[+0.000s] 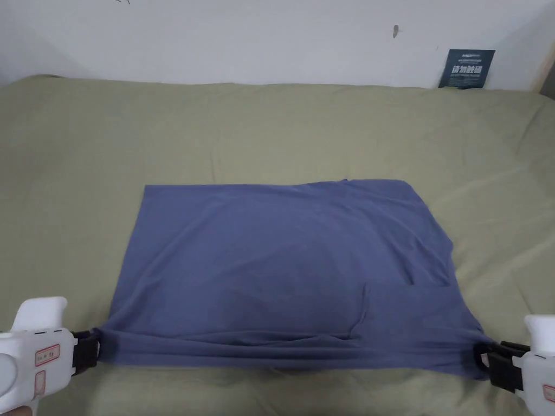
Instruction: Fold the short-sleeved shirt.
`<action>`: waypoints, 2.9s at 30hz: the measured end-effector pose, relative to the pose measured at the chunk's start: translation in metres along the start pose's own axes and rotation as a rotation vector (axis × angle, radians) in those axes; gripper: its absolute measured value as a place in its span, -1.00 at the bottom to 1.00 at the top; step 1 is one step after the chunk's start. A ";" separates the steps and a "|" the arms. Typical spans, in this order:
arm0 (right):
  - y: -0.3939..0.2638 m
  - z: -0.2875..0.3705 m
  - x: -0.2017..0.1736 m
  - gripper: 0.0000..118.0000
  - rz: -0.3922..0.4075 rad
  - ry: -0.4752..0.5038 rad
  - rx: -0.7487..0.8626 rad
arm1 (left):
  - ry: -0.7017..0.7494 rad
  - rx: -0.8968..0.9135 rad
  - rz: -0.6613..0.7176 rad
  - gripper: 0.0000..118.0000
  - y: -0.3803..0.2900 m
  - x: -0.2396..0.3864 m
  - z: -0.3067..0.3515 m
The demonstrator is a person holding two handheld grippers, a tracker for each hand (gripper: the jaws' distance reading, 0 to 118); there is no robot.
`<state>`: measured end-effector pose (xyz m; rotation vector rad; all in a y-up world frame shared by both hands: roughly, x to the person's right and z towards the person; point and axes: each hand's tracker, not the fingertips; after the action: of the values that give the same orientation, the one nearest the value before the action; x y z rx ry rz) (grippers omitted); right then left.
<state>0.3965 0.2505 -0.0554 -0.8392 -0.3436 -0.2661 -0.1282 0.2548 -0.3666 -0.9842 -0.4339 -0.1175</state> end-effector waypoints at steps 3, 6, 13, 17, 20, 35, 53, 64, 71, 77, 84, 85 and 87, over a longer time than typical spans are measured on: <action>0.024 0.000 -0.001 -0.91 0.019 -0.001 0.028 | -0.008 0.023 -0.003 -0.85 0.020 0.000 0.003; 0.052 -0.003 -0.006 -0.91 0.034 -0.008 0.053 | -0.009 0.042 -0.022 -0.85 0.043 0.002 0.000; 0.127 -0.040 -0.008 -0.91 0.059 -0.027 0.065 | -0.008 0.068 -0.052 -0.85 0.107 0.012 -0.028; 0.160 -0.074 -0.007 -0.91 0.073 -0.042 0.036 | -0.011 0.054 -0.029 -0.85 0.138 0.013 -0.055; 0.174 -0.102 -0.006 -0.91 0.077 -0.057 0.007 | -0.007 0.036 -0.019 -0.85 0.154 0.015 -0.077; 0.179 -0.154 0.001 0.97 -0.016 -0.067 -0.055 | 0.040 -0.032 0.036 0.79 0.157 0.011 -0.127; 0.065 -0.043 -0.029 -0.99 0.015 -0.131 0.114 | 0.006 0.113 0.068 -1.00 0.060 0.017 -0.031; 0.057 -0.061 -0.014 -0.99 -0.006 -0.128 0.063 | 0.044 0.004 0.130 0.89 0.088 0.020 -0.092; 0.068 -0.078 0.013 -0.93 -0.027 -0.150 0.033 | 0.004 0.009 0.073 -0.90 0.084 0.040 -0.097; 0.081 -0.093 0.035 1.00 -0.140 -0.050 -0.027 | 0.008 -0.021 0.074 -0.90 0.087 0.036 -0.095; 0.086 -0.126 0.043 -0.65 -0.028 -0.092 -0.142 | 0.021 -0.037 0.050 -0.89 0.091 0.040 -0.097; 0.087 -0.120 0.032 -0.71 -0.032 -0.061 -0.130 | 0.022 -0.038 0.045 -0.90 0.091 0.041 -0.095; 0.085 -0.108 0.031 -0.77 -0.041 -0.039 -0.121 | 0.040 -0.039 0.024 -0.90 0.092 0.042 -0.092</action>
<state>0.4765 0.2193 -0.1673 -0.9581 -0.3845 -0.3110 -0.0360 0.2338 -0.4654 -1.0232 -0.3844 -0.1243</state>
